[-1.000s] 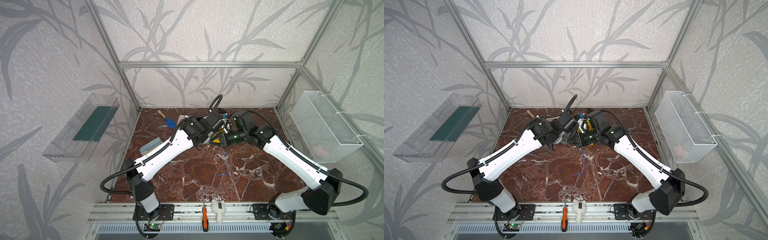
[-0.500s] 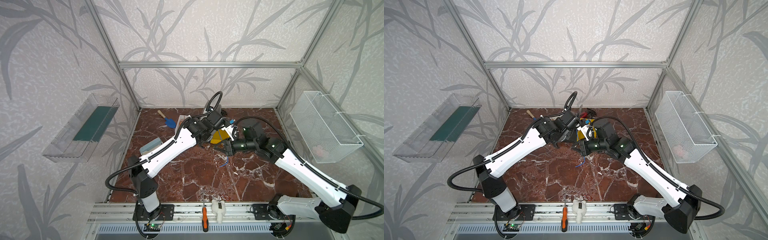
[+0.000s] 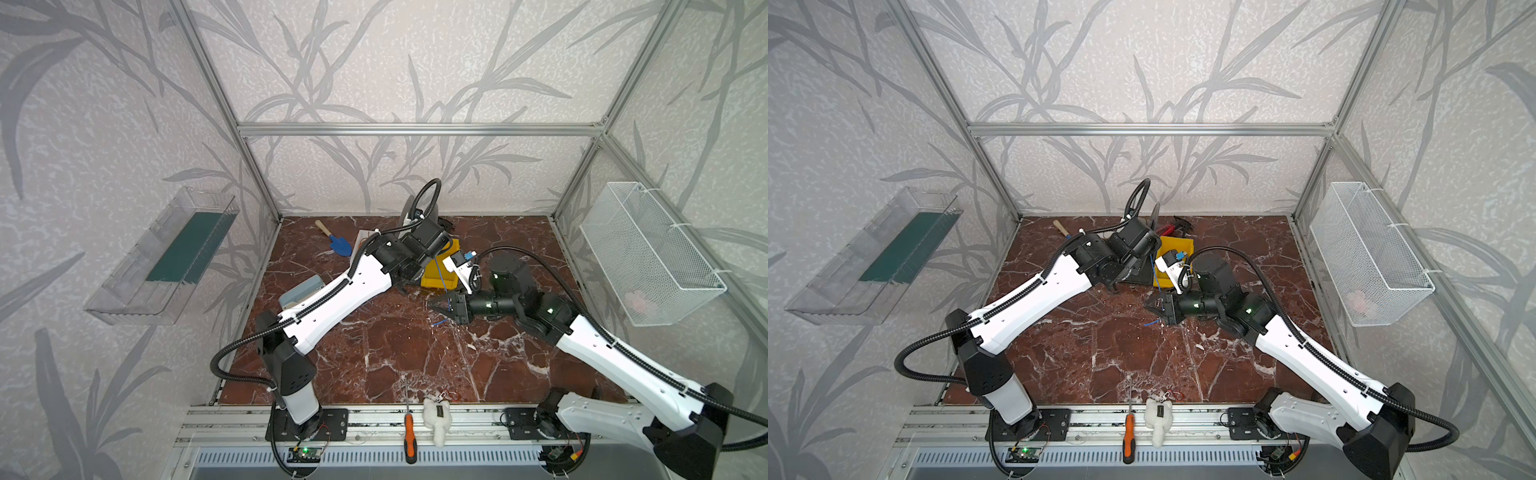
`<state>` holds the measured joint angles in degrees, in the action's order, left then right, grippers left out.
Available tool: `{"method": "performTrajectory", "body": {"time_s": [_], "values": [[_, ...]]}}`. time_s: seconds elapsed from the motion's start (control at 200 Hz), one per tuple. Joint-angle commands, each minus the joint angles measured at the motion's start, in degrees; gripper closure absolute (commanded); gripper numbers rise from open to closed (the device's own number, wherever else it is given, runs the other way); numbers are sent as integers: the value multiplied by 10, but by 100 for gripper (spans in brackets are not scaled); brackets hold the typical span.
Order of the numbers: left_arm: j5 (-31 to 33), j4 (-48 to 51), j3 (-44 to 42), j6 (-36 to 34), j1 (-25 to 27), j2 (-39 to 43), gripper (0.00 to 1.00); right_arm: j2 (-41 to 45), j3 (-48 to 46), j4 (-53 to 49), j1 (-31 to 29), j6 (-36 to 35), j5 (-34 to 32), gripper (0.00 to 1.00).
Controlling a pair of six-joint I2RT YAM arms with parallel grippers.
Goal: Wrap the cables
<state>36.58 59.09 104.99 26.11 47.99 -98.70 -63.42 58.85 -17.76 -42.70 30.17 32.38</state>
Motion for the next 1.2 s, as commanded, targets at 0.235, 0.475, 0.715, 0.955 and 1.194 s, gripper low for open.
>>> {"method": "performTrajectory", "body": {"time_s": [0.235,0.475,0.715,0.955,1.194], "values": [[-132,-117,16,188,-68,15,100,15,36,-29,-92,-50,-50,100],[-278,-163,-4,240,-141,55,100,79,-78,-33,-96,-41,-115,100],[-444,-264,-88,310,-197,130,100,82,-170,-48,-96,-110,-225,100],[-554,-294,-145,308,-221,198,100,65,-173,-100,-35,-171,-316,100],[-685,-358,-193,365,-225,210,100,32,-171,-88,3,-199,-347,100]]}}
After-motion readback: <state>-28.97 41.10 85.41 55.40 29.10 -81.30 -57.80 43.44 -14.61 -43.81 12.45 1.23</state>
